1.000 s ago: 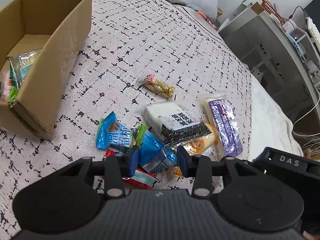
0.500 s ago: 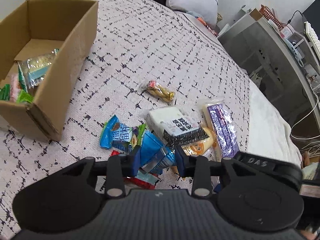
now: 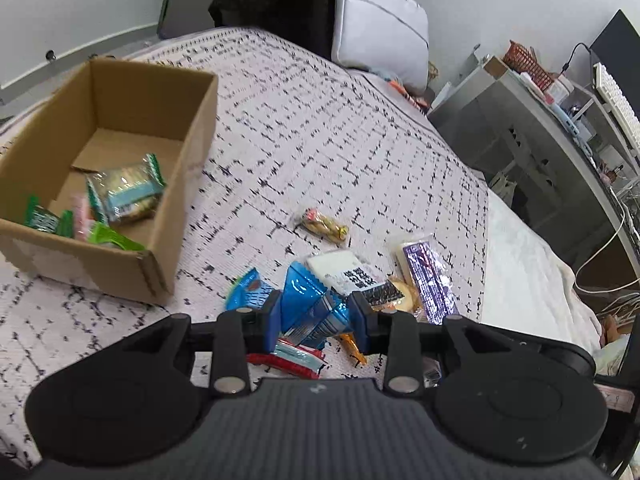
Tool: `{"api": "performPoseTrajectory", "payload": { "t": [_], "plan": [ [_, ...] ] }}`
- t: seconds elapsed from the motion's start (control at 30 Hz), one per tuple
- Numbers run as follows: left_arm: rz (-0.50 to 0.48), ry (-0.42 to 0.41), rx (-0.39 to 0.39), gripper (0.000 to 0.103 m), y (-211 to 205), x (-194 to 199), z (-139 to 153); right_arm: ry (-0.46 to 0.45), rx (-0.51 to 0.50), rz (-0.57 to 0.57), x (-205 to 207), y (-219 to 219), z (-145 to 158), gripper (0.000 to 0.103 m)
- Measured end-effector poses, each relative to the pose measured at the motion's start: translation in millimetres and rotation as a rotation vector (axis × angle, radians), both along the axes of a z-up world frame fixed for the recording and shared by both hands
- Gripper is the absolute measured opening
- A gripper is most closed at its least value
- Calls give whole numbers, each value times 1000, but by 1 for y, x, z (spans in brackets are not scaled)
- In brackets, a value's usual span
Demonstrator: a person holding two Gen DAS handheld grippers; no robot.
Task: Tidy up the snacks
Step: 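Carry the clear packet to the box and open the right gripper over it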
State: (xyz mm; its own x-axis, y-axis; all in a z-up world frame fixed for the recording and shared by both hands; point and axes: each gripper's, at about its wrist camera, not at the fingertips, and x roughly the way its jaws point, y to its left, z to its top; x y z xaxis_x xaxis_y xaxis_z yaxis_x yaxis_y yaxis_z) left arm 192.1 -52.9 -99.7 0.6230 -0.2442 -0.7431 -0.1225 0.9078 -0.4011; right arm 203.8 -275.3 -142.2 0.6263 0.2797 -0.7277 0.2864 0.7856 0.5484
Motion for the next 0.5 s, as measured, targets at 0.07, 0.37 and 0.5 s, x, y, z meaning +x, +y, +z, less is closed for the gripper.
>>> {"api": "performPoseTrajectory", "payload": {
  "t": [0.07, 0.37, 0.5],
  "plan": [
    [10, -8, 8, 35, 3, -5, 5, -31, 3, 18, -3, 3, 6, 34],
    [48, -47, 43, 35, 17, -22, 29, -155, 19, 88, -12, 14, 29, 34],
    [61, -65, 56, 35, 24, -29, 38, -207, 25, 121, -14, 20, 38, 34]
  ]
}}
